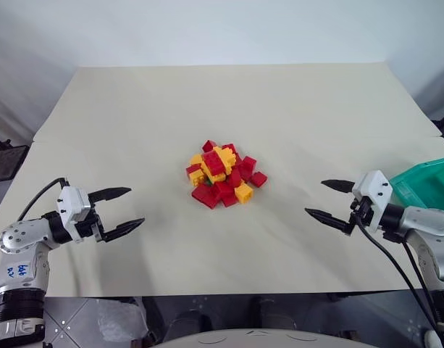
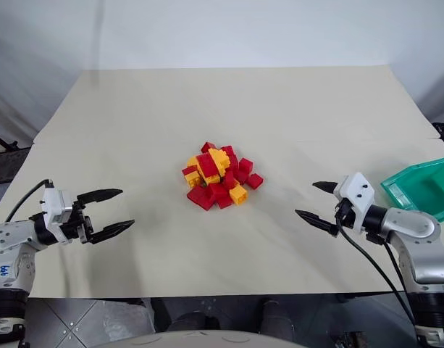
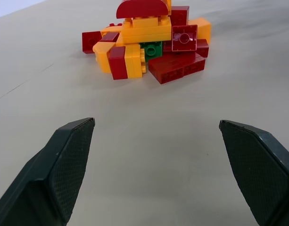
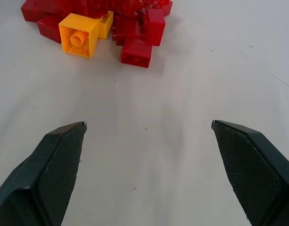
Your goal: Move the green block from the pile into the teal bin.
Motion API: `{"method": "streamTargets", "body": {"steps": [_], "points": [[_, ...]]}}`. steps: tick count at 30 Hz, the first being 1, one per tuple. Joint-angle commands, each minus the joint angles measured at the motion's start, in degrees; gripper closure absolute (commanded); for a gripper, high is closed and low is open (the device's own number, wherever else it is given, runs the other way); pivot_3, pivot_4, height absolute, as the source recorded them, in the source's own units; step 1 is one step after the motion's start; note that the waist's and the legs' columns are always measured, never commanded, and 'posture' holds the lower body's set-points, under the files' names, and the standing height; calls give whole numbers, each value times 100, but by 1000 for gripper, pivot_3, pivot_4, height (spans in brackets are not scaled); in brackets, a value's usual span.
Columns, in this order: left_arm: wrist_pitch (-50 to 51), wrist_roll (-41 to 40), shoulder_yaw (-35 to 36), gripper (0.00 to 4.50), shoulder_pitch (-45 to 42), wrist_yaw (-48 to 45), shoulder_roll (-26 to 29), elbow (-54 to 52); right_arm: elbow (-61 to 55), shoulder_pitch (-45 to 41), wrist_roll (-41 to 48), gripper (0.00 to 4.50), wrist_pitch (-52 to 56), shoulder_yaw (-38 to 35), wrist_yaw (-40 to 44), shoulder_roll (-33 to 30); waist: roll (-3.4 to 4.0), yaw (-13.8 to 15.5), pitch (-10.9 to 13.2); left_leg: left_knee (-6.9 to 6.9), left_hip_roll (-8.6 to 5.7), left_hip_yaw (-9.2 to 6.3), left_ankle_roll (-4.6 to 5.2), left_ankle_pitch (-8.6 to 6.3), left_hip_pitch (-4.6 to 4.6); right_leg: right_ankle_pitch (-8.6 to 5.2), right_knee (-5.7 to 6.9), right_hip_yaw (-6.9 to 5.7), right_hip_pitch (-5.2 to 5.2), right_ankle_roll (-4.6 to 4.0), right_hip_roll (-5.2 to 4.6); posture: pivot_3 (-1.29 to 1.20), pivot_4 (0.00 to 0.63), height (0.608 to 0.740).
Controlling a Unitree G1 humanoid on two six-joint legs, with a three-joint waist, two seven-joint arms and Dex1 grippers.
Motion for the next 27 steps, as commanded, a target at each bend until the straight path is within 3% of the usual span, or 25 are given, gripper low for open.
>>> {"method": "streamTargets", "body": {"steps": [1, 11, 19, 22, 27], "points": [[40, -92, 54, 0, -92, 0, 76, -142, -181, -26, 109, 42, -14, -175, -56, 30, 0, 0, 0, 0, 0, 0, 0, 0, 0, 0, 0, 0, 0, 0, 0, 0, 150, 740], [856, -84, 122, 0, -286, 663, 79, -255, -93, -152, 122, 42, 42, -113, -68, 39, 0, -2, 0, 1, -1, 0, 0, 0, 0, 0, 2, 1, 0, 0, 1, 0, 150, 740], [569, -143, 271, 0, -278, 587, 167, -277, 41, -323, 129, 42, 79, -61, 15, 109, 0, -3, 0, 3, -1, 1, 0, 0, 0, 0, 3, 1, 0, 0, 0, 0, 150, 740], [748, -249, 282, 615, -199, 452, 248, -389, 118, -463, 135, 0, 69, -28, 31, 176, 0, -6, 0, 3, 0, 1, 0, 0, 1, 0, 4, 1, 0, 0, 1, 0, 150, 740], [1007, -778, 679, 2117, 60, 325, 215, -727, -95, -728, 459, 0, 364, 12, 266, 253, 0, -12, 0, 4, 1, 1, 0, 0, 1, 0, 5, 4, -1, 0, 0, 0, 150, 740]]}}
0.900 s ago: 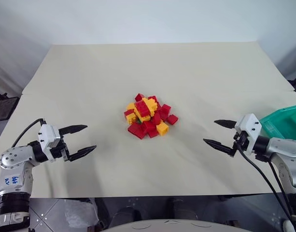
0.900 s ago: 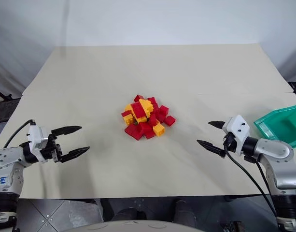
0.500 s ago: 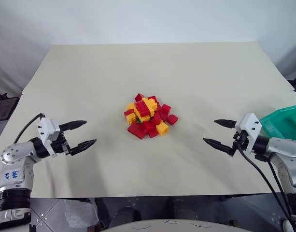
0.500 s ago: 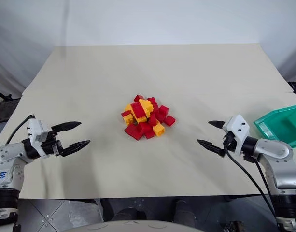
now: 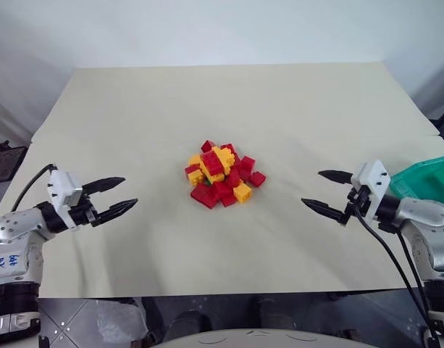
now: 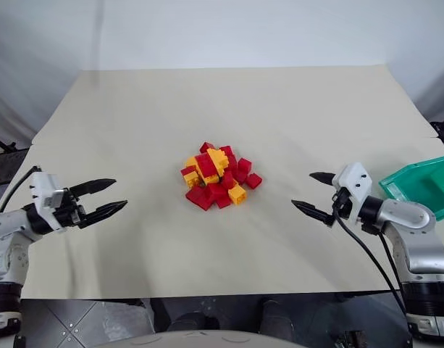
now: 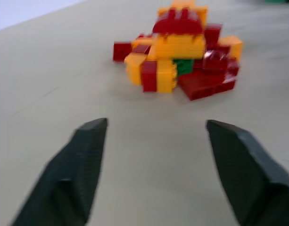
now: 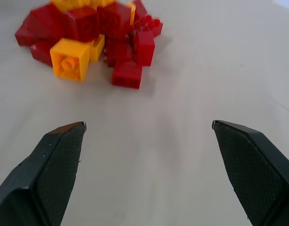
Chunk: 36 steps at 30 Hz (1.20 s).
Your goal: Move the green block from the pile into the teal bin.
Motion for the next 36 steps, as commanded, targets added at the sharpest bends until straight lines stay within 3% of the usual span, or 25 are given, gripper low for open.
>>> {"method": "streamTargets", "body": {"steps": [1, 8, 15, 20, 24, 30, 36], "points": [[115, -378, 340, 2412, 91, -155, 89, -241, -306, -162, 346, 0, 193, -21, 188, 34, 0, 2, 0, 0, 0, 0, 0, 0, 0, 0, 0, -1, 0, 0, 0, 0, 150, 740], [556, -568, 371, 4477, -23, -442, 312, -316, -434, -399, 564, 0, 508, -34, 403, -15, -1, 16, 1, 6, -2, 0, 1, 0, -2, 1, 2, 0, 0, 1, -1, 0, 150, 740], [938, -145, -430, 4477, -576, -403, 303, -348, -682, -359, 657, 0, 639, -90, 307, 43, -2, 25, 1, 6, -5, 0, 1, 0, -3, 1, 4, 0, 0, 2, 0, 0, 150, 740], [841, 358, -1187, 4477, -1504, -484, 41, 329, -974, -177, 759, 0, 746, -171, 136, 106, -3, 31, 2, 6, -6, 4, 1, 1, -2, 1, 5, 0, 0, 2, 2, 0, 150, 740], [485, 791, -1848, 4477, -2463, -729, -546, 1011, -1197, 45, 832, 0, 809, -256, -42, 159, -7, 93, 3, 9, -10, 18, 4, 2, -4, 3, 6, 1, 0, 6, 4, 0, 150, 740], [265, 1000, -2420, 4477, -2960, -1267, -1227, 1449, -1517, 324, 927, 0, 885, -348, -284, 186, -13, 83, 6, 10, -7, 65, 4, 2, -10, 4, -2, 2, -3, 8, 13, 0, 150, 740], [-780, 1652, -2541, 4477, -3689, -564, -2160, 3331, -1888, 704, 1031, 0, 971, -585, -608, 198, -23, 171, 11, 20, -7, 68, 4, 5, -7, 8, 0, 10, -1, 8, 21, 0, 150, 740]]}}
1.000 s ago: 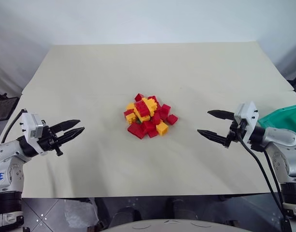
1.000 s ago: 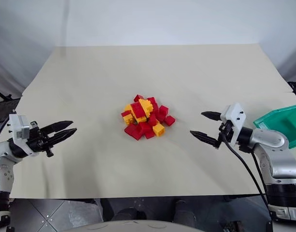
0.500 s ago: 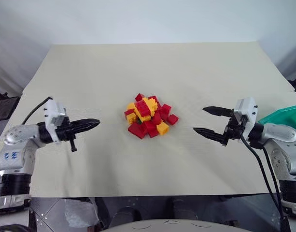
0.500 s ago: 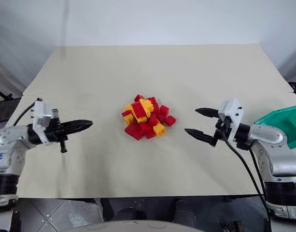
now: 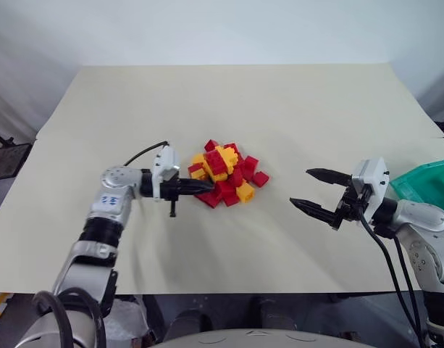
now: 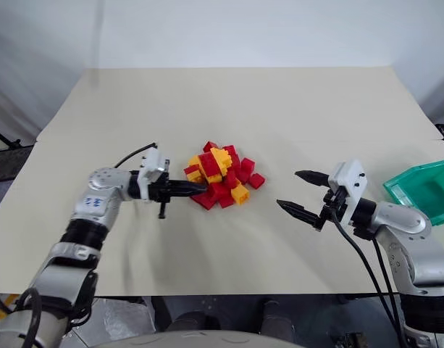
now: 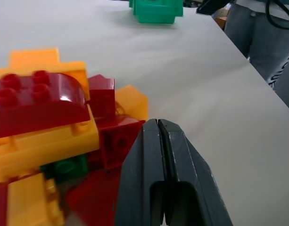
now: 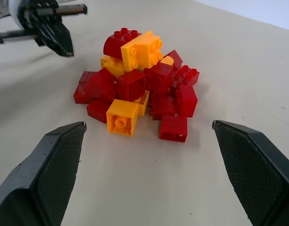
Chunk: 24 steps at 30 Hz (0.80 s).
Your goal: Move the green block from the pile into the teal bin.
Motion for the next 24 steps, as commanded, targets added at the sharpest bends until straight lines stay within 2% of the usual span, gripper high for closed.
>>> {"method": "streamTargets", "body": {"steps": [1, 7, 11, 16, 24], "points": [[-699, 338, 13, 4477, -361, 359, -314, 943, -389, 135, 182, 0, 40, -311, -172, 14, -5, 11, 2, 4, 1, -2, 1, 1, -1, 2, 0, 2, 2, 3, -1, 0, 150, 740], [-1325, 554, 230, 4477, -917, 850, -604, 2035, -520, 269, 243, 0, 81, -368, -313, 5, -20, 1, 11, 5, 4, 2, 8, -3, -8, 9, -8, 4, -3, 11, -3, 0, 150, 740], [-1330, 497, 579, 4477, -1326, 1395, -673, 2583, -499, 253, 247, 0, 81, -353, -359, -6, -27, 1, 15, 5, 3, 1, 10, -3, -9, 9, -9, 4, -4, 12, -4, 0, 150, 740], [-1322, 521, 842, 4477, -1552, 1502, -626, 2790, -412, 169, 248, 0, 72, -325, -358, -15, -30, 2, 17, 6, 2, 1, 13, -3, -9, 10, -8, 3, -4, 14, -8, 0, 150, 740], [-1445, 824, 885, 4477, -1616, 1855, -532, 2983, -207, -44, 192, 0, 16, -234, -301, 6, -32, 5, 18, 6, 1, 2, 15, -3, -10, 11, -9, 3, -4, 15, -8, 0, 150, 740]]}}
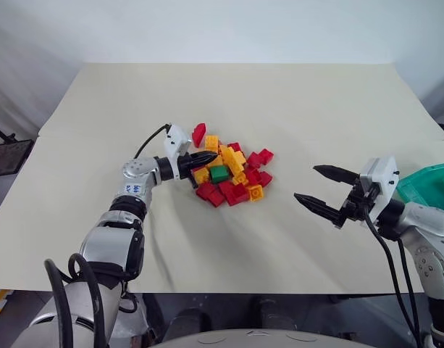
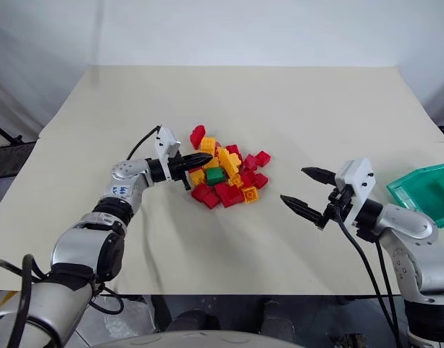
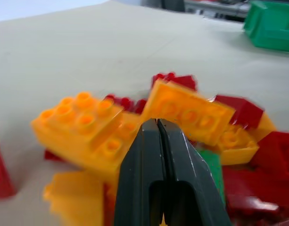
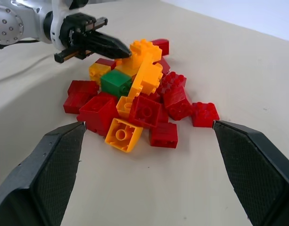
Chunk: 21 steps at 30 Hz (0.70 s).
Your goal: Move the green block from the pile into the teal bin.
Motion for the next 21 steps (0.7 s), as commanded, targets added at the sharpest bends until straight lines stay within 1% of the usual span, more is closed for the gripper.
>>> {"method": "streamTargets", "body": {"steps": [1, 4, 6, 9, 10, 13, 17, 18, 20, 21], "points": [[-117, 72, 80, 4477, -183, 64, 43, -62, 19, -129, 28, 0, -68, -41, 42, -5, -1, 10, 1, 0, 0, -1, 0, 0, 0, 0, 0, 0, 0, 0, 0, 0, 150, 740], [-39, 15, 143, 4477, -162, -127, 101, -141, 99, -214, 17, 0, -77, -10, 94, -14, -1, 2, 1, 0, 0, -1, 0, 0, -1, 0, -1, 0, 0, 0, 0, 0, 150, 740], [95, -86, 215, 4477, -109, -331, 224, -271, 183, -289, -9, 0, -104, 16, 142, -30, -2, -6, 1, 0, 0, 0, 0, 0, -1, 0, -2, -1, 0, 0, 0, 0, 150, 740], [212, -30, 175, 4477, 34, -541, 458, -507, 294, -379, -32, 0, -113, 51, 246, -61, -2, -20, 1, 0, 1, 0, 0, 0, -1, 0, -1, -2, -2, 0, 1, 0, 150, 740], [295, -80, 180, 4477, 111, -745, 533, -648, 327, -402, -34, 0, -110, 65, 294, -72, -2, -23, 1, 0, 2, 0, 0, 0, -1, 0, 0, -2, -2, 0, 1, 0, 150, 740], [1006, -294, 148, 3917, 531, -1449, 907, -1465, 458, -480, -68, 0, -135, 141, 467, -122, -1, -49, 1, 0, 2, 2, 0, 0, -1, 0, 1, 0, -3, 0, 1, 0, 150, 740], [1515, -485, 172, 2701, 1274, -1687, 1324, -2782, 656, -606, -106, 0, -175, 250, 706, -176, -2, -113, 1, 0, 3, 2, 0, 0, 0, 0, 2, 1, -3, 0, 1, 0, 150, 740], [1652, -569, 228, 2306, 1496, -1707, 1452, -3162, 717, -645, -124, 0, -178, 278, 776, -189, -2, -110, 1, 0, 4, 0, 0, 0, 0, 0, 2, 1, -3, 0, 1, 0, 150, 740], [1792, -795, 453, 1798, 2046, -1705, 1748, -3990, 892, -734, -185, 0, -215, 343, 947, -234, -3, -137, 2, 8, 4, -3, 0, 0, -2, 0, 4, 1, -2, 0, 0, 0, 150, 740], [1764, -945, 612, 1419, 2327, -1665, 1850, -4372, 981, -771, -211, 0, -228, 377, 1047, -266, -3, -145, 2, 8, 5, -7, 0, 0, -2, 0, 4, 3, -3, 0, -1, 0, 150, 740]]}}
